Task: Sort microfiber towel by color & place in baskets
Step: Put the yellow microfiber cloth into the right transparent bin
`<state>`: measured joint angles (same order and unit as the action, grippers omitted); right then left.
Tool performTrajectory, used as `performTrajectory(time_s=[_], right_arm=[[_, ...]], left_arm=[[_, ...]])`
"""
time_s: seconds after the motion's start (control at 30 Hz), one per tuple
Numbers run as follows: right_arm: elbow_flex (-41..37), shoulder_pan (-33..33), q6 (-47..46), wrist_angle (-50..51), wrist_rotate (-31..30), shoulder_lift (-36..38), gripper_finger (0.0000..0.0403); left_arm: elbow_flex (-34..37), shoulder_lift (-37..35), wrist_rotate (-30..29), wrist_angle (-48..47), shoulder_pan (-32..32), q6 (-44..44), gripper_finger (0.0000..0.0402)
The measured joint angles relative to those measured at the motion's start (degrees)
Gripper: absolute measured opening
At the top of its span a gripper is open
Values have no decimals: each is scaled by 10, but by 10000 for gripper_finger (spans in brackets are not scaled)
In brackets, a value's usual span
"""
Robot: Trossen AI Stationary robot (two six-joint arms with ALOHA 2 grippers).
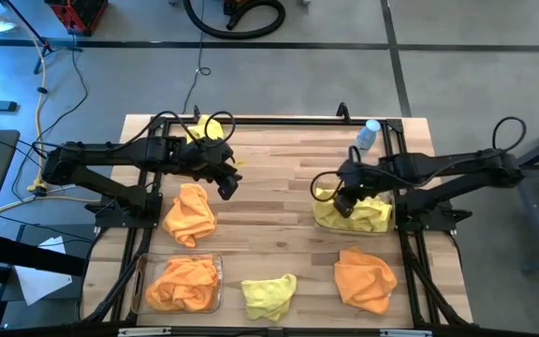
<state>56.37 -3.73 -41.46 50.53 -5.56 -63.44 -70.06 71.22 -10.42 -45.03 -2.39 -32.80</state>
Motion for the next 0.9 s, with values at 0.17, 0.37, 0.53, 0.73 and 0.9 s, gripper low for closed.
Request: performTrajectory(time_s=[0.17, 0.37, 0.53, 0.73, 0.9], right_arm=[[0, -20, 56, -47, -30, -55, 50], [0, -17, 48, 7, -29, -155, 16], [-15, -15, 44, 20, -30, -215, 5], [-75, -15, 29, -67, -13, -219, 1], [-79, -15, 28, -70, -4, -191, 7]], left_arm=[[0, 0, 0, 0, 0, -1, 127], [0, 0, 0, 0, 0, -2, 127], [0, 0, 11, 0, 0, -2, 127], [0, 0, 11, -1, 3, -6, 127], [0, 0, 10, -3, 3, -11, 127]])
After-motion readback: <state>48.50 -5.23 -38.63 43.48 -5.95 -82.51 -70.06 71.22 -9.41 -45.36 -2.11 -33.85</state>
